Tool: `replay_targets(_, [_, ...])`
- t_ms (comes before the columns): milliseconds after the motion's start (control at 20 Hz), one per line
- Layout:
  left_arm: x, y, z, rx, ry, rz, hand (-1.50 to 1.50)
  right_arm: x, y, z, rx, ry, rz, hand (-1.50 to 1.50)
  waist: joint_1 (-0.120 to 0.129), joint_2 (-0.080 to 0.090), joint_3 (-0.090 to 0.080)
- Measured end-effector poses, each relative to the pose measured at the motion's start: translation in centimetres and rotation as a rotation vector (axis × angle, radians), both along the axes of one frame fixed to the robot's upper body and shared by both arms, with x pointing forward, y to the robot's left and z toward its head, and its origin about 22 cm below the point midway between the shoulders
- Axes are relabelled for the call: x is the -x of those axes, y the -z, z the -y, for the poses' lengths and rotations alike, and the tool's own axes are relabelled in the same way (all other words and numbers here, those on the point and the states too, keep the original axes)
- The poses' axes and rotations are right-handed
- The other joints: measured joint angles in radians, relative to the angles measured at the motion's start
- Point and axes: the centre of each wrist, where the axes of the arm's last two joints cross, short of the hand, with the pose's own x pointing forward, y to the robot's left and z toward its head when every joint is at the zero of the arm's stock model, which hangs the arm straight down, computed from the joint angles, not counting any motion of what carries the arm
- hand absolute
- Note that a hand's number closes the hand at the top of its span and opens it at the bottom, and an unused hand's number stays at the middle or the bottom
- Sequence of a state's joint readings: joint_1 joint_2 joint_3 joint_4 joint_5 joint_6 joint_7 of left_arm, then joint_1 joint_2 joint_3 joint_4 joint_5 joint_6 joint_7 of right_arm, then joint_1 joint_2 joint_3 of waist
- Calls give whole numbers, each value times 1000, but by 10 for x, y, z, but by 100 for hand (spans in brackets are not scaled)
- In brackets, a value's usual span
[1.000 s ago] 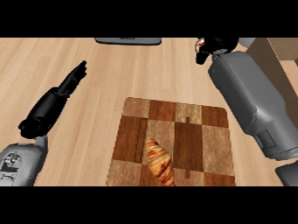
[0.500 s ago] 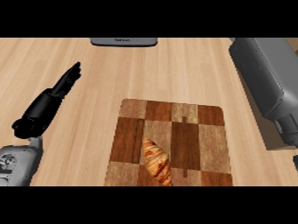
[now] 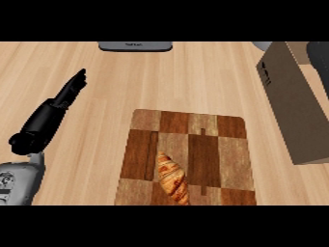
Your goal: Pick the cupcake from the cutting board and place it in the cardboard box
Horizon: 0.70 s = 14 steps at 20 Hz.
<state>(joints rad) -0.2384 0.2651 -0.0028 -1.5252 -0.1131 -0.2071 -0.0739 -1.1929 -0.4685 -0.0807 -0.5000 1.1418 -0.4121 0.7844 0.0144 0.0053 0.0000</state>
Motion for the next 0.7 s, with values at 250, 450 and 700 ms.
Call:
replay_targets(250, [0,1,5,-4,1,4,0,7,14,48,-59,34,-174,150,-1,1,0])
replay_targets(450, [2,-2,2,1,-3,-1,0,17,23,84,-165,26,-320,150,-2,0,1])
replay_targets(700, [5,-4,1,4,-1,-4,0,32,37,120,-250,-6,-461,150,-2,-1,1])
